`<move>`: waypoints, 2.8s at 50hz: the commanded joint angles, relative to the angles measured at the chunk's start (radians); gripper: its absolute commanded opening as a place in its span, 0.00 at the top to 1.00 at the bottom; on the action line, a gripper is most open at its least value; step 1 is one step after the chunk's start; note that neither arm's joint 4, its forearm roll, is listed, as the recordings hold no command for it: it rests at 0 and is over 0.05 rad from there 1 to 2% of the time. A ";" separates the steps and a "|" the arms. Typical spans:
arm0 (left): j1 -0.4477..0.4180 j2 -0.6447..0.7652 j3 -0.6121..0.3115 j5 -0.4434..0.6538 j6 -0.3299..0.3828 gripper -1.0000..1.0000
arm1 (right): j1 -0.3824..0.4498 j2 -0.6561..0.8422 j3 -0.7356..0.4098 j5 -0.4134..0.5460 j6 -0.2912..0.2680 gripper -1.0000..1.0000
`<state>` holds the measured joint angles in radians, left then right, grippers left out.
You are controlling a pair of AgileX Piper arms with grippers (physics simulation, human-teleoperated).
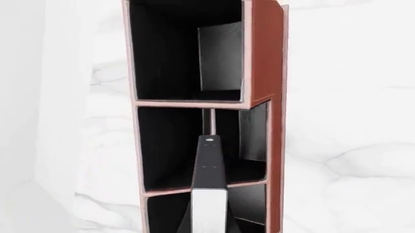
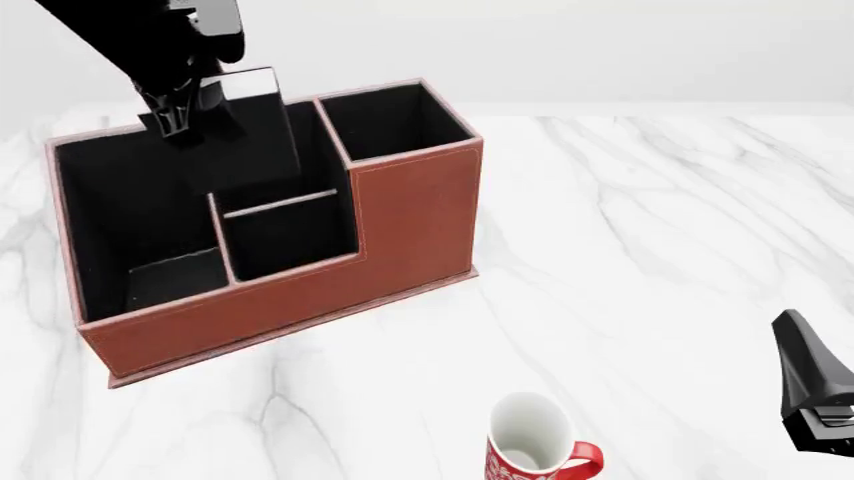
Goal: Pick up the book and place it in the front compartment of the caddy.
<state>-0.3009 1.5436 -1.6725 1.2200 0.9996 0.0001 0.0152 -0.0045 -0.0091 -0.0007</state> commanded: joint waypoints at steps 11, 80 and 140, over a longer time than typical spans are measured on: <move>0.019 0.128 -0.123 0.000 0.017 1.00 | 0.000 -0.003 0.001 0.002 0.000 0.00; 0.048 0.348 -0.267 0.000 -0.008 1.00 | 0.000 -0.003 0.001 0.002 0.000 0.00; 0.068 0.469 -0.243 -0.002 -0.140 1.00 | 0.000 -0.003 0.001 0.002 0.001 0.00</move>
<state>-0.2324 2.0117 -1.9268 1.2200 0.8702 0.0001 0.0151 -0.0045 -0.0091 -0.0007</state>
